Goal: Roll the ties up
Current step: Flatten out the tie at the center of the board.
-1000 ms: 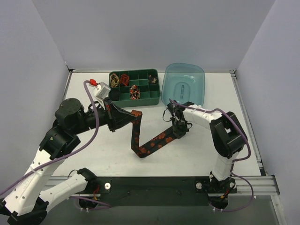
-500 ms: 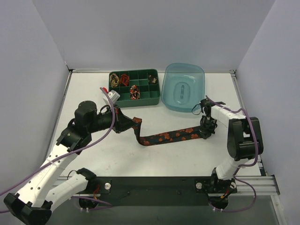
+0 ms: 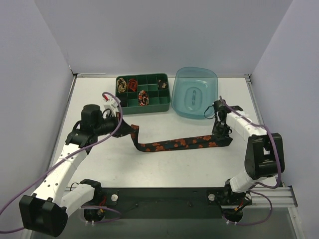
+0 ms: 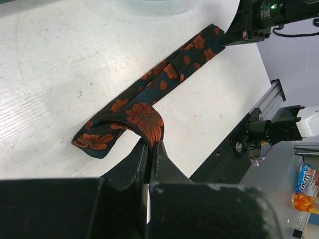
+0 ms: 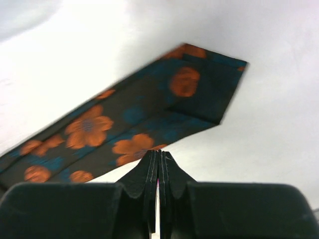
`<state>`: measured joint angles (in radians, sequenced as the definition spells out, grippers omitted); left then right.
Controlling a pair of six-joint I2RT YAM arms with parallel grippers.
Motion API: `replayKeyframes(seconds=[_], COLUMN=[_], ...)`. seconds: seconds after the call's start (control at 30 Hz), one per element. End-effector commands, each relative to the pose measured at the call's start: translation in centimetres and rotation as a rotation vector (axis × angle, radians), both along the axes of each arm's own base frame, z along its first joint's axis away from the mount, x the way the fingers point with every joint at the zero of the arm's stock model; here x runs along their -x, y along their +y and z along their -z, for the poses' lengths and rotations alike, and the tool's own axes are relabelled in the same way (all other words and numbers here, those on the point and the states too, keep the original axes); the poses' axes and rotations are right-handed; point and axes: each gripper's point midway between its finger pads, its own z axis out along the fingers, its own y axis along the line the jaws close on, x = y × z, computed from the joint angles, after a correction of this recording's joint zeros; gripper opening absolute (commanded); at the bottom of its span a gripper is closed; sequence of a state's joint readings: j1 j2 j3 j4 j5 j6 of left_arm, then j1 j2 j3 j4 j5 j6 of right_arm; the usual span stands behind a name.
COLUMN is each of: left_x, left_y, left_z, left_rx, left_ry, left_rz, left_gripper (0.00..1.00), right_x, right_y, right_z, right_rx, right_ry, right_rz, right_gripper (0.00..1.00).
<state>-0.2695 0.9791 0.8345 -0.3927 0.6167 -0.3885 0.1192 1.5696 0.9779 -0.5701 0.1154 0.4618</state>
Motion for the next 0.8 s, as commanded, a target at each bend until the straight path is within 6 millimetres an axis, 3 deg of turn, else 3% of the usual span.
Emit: replayKeyframes(seconds=[0.0, 0.13, 0.27, 0.77], left_x=[-0.3, -0.6, -1.0, -1.5], left_y=[0.6, 1.6, 3.1, 6.0], left_z=[0.2, 0.9, 1.8, 6.2], left_rx=[-0.019, -0.072, -0.135, -0.263], left_ry=[-0.025, -0.010, 0.023, 0.245], left_rz=[0.025, -0.006, -0.062, -0.103], left_gripper=[0.00, 0.00, 0.00, 0.00], right_x=[-0.7, 0.0, 1.0, 1.6], right_y=[1.7, 1.8, 1.1, -3.2], right_z=[-1.2, 1.6, 2.7, 2.6], right_rx=[0.032, 0.072, 0.099, 0.182], right_ry=[0.005, 0.130, 0.191, 0.239], right_rz=[-0.099, -0.112, -0.100, 0.009], right_gripper=[0.00, 0.00, 0.00, 0.00])
